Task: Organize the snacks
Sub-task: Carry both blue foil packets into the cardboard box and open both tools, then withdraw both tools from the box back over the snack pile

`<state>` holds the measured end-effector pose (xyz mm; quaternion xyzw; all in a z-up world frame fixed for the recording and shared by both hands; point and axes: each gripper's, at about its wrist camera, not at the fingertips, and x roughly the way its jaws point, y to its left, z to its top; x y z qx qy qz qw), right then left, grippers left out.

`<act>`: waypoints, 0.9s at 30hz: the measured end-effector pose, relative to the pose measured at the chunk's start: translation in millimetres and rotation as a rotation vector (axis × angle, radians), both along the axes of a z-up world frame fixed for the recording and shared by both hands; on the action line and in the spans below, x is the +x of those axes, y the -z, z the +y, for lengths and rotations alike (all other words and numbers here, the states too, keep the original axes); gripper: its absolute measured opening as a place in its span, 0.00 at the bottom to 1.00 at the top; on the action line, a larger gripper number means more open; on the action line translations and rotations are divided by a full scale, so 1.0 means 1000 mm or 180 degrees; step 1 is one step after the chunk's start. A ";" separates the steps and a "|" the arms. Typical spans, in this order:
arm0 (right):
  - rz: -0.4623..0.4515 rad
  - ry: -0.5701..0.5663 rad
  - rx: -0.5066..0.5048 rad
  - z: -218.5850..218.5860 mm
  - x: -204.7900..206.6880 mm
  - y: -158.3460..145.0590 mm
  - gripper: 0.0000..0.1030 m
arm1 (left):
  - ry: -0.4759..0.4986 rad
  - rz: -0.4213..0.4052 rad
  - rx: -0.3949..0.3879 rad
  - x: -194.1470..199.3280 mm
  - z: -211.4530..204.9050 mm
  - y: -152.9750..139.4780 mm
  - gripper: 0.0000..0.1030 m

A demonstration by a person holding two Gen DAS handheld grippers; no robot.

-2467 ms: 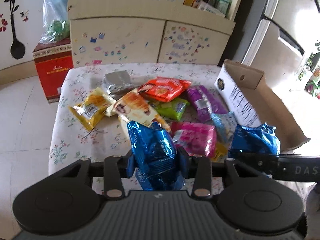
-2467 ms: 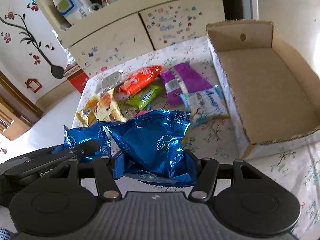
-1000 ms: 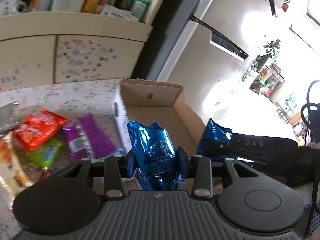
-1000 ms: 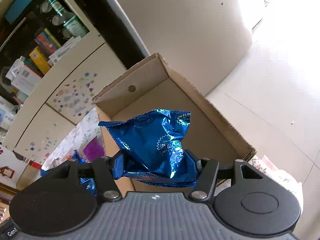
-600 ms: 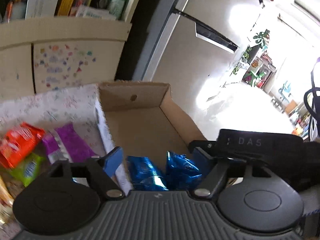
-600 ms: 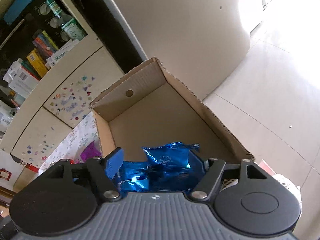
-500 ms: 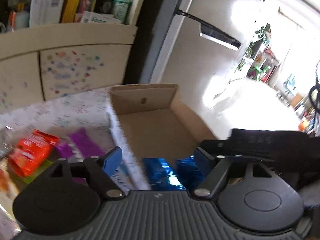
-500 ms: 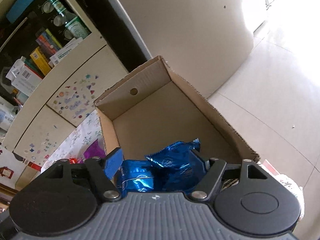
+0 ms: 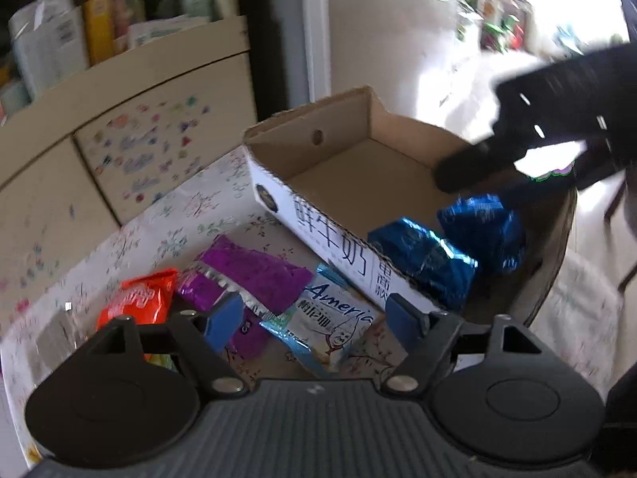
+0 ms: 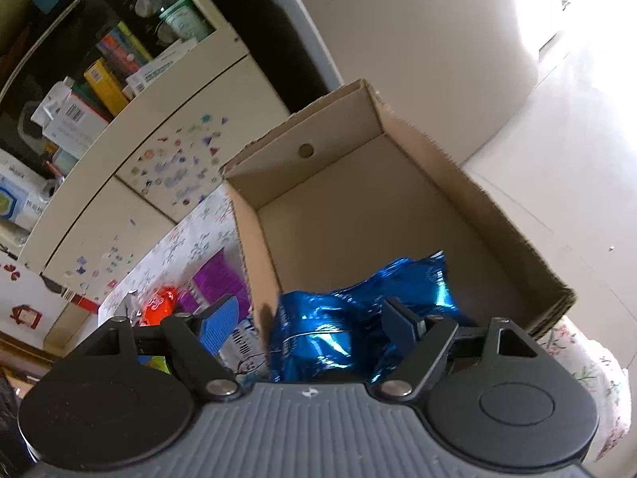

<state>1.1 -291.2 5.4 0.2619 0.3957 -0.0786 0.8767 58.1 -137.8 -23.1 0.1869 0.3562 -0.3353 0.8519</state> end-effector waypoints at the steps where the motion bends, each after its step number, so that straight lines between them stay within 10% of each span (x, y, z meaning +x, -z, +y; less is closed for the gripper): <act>1: 0.0005 -0.0011 0.0005 0.001 0.001 0.000 0.81 | 0.0067 -0.0017 0.0021 0.000 -0.002 0.002 0.76; 18: 0.0094 -0.0259 -0.0004 0.022 0.036 0.009 0.81 | 0.0439 -0.0099 0.0268 0.021 -0.025 0.052 0.75; 27: 0.0075 -0.0367 -0.0090 0.032 0.063 0.022 0.65 | 0.0210 0.0135 0.0204 0.029 -0.010 0.058 0.48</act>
